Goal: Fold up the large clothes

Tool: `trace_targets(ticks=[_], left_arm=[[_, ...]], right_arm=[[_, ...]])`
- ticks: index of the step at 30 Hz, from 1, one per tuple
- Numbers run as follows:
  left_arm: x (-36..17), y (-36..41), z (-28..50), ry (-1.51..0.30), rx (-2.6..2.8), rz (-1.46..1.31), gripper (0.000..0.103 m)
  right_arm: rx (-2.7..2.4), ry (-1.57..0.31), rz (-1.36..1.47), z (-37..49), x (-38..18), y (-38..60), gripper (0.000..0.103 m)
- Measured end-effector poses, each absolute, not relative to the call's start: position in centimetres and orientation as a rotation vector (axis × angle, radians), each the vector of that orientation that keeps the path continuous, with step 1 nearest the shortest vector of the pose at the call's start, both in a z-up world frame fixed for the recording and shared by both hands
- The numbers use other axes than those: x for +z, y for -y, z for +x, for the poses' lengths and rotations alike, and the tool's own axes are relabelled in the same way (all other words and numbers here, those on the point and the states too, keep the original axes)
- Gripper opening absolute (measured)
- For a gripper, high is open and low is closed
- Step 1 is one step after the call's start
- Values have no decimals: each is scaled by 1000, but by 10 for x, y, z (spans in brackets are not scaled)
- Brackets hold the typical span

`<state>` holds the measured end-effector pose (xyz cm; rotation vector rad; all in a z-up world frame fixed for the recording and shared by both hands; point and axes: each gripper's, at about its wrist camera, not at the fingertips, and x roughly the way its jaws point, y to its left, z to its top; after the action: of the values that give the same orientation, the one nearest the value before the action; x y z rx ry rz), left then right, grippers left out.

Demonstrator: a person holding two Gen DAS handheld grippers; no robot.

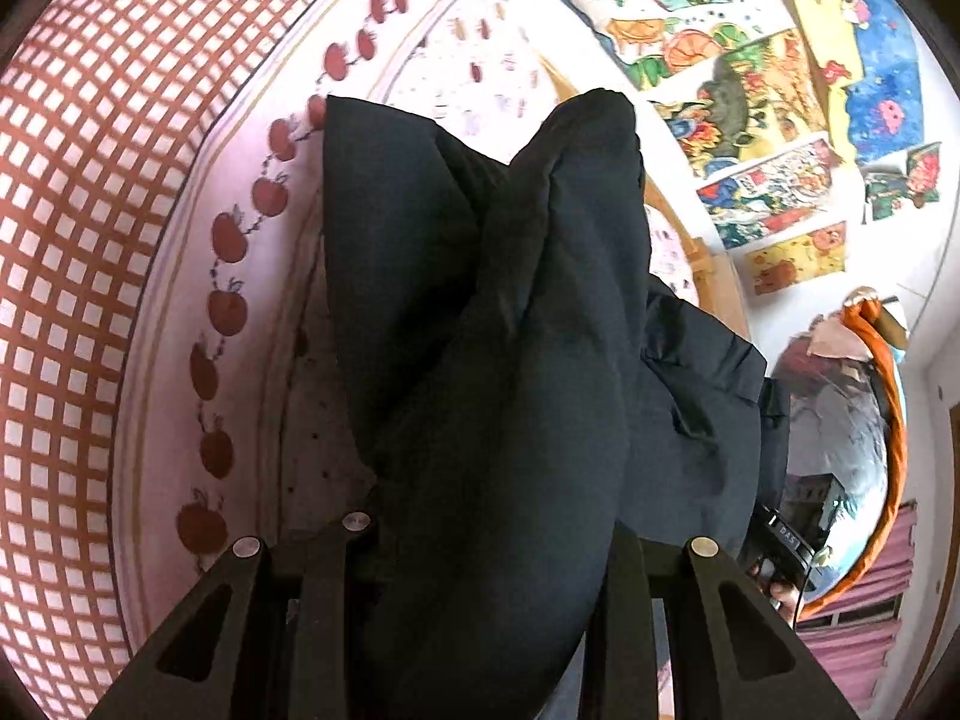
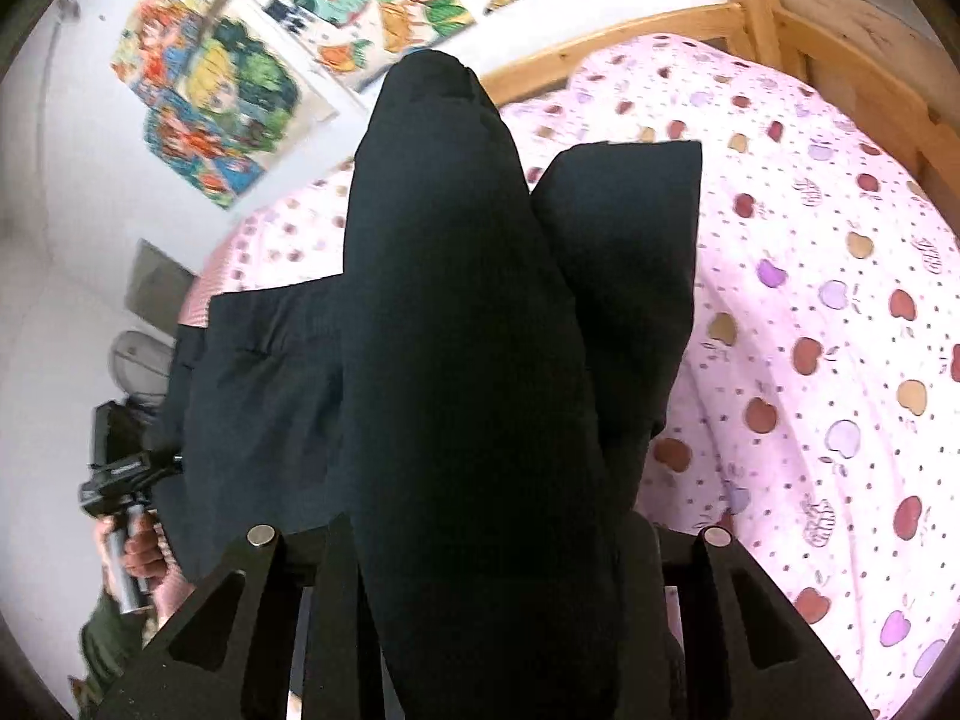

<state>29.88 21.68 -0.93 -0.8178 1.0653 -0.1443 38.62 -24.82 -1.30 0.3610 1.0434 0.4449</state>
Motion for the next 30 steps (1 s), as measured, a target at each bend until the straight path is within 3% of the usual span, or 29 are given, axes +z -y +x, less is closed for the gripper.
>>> trace_targets(ticks=[2, 7, 11, 15, 23, 30], left_arm=[[-10, -216, 301, -1071, -135, -797, 32], [-8, -213, 305, -1080, -75, -727, 45], [-8, -216, 311, -1069, -39, -730, 68], [-7, -222, 308, -1036, 0, -756, 83], [30, -210, 280, -839, 156, -580, 102], [78, -175, 236, -636, 192, -411, 103]], right_arm=[[407, -1046, 354, 390, -13, 249, 38], [323, -1045, 341, 393, -20, 257, 75], [228, -1004, 218, 392, -15, 256, 82], [153, -904, 81, 388, 5, 247, 98], [103, -717, 20, 360, 44, 238, 101], [115, -604, 74, 321, 64, 242, 101]])
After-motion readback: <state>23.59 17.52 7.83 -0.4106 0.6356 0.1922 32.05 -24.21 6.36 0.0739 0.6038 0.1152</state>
